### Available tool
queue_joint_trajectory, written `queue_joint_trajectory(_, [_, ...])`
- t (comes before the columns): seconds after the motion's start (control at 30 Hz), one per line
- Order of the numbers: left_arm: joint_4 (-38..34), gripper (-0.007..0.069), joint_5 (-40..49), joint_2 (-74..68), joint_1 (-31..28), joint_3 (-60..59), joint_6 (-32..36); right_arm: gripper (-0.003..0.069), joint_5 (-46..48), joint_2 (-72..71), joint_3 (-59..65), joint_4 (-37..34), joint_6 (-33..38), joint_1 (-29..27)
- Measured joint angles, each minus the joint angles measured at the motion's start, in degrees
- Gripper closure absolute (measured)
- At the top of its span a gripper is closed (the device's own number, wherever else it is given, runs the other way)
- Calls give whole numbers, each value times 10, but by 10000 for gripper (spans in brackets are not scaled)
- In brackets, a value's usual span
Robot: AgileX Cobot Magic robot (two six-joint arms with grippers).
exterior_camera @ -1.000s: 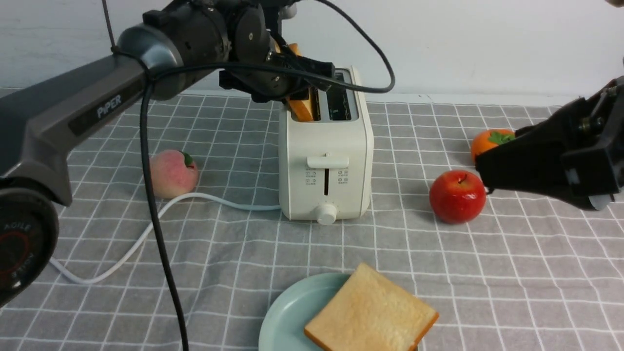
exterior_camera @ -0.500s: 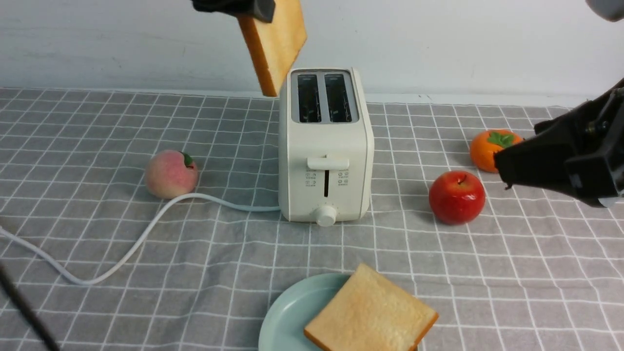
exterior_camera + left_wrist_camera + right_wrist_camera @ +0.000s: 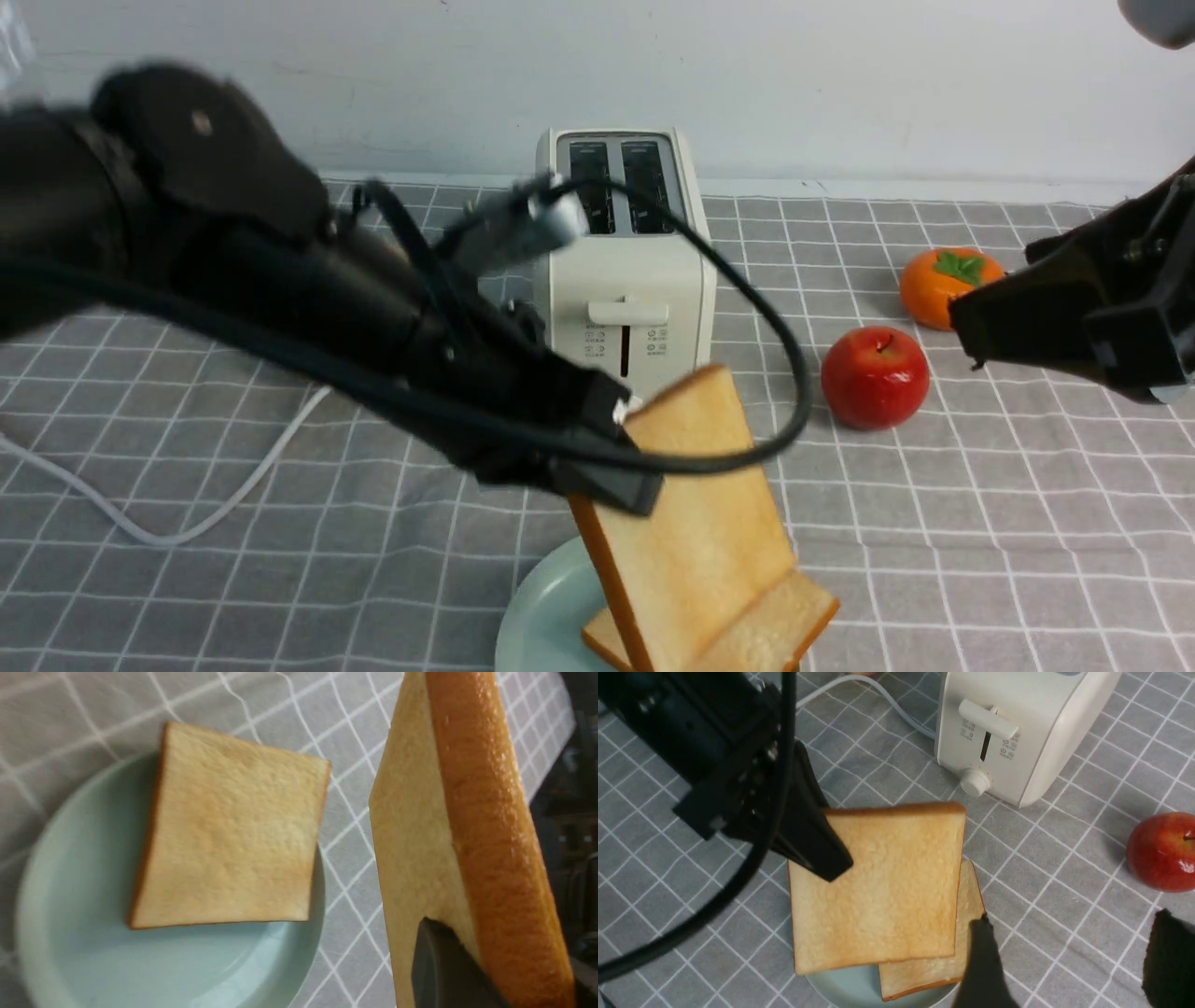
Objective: Take toasted bread from bread machine on grey coffee table place on plate.
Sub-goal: 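Place the slice of bread on the plate with the left gripper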
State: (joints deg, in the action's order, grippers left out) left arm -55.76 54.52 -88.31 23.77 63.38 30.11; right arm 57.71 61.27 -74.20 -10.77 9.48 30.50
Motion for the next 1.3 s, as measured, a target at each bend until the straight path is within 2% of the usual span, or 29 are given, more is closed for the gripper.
queue_joint_trajectory(0.07, [-77,512,-45,-7,0,-60,72,214,6,0,0,-1,0,0])
queue_joint_trajectory(0.23, [-129,512,-113,-31,0,-113,116,214,17,0,0,-3,0,0])
queue_joint_trajectory(0.43, [-134,512,-132,-67,0,-120,119,214,19,0,0,-11,0,0])
queue_joint_trajectory(0.67, [-127,505,-156,-97,0,-120,51,214,19,0,0,-25,-2,0])
queue_joint_trajectory(0.77, [-79,409,-168,-97,0,-118,7,214,18,0,0,-27,-2,0])
queue_joint_trajectory(0.83, [-25,292,-167,-90,0,-109,-21,214,18,0,0,-26,-2,0])
queue_joint_trajectory(0.87, [9,224,-158,-85,0,-101,-29,214,18,0,0,-26,-2,0])
queue_joint_trajectory(1.0, [134,29,-87,-63,0,-60,-53,220,18,0,0,-27,-2,0])
queue_joint_trajectory(1.03, [160,3,-74,-60,0,-48,-63,225,18,0,0,-27,-2,0])
queue_joint_trajectory(1.07, [167,-2,-66,-58,0,-45,-71,226,18,0,0,-27,-2,0])
queue_joint_trajectory(1.17, [280,-34,1,-40,0,17,-180,277,18,0,0,-21,-2,0])
queue_joint_trajectory(1.2, [292,-33,5,-39,0,21,-187,286,18,0,0,-20,-2,0])
queue_joint_trajectory(1.23, [342,-16,43,-26,0,50,-251,344,18,0,0,-15,-2,0])
queue_joint_trajectory(1.3, [380,15,75,-11,0,70,-301,423,18,0,0,-5,-5,0])
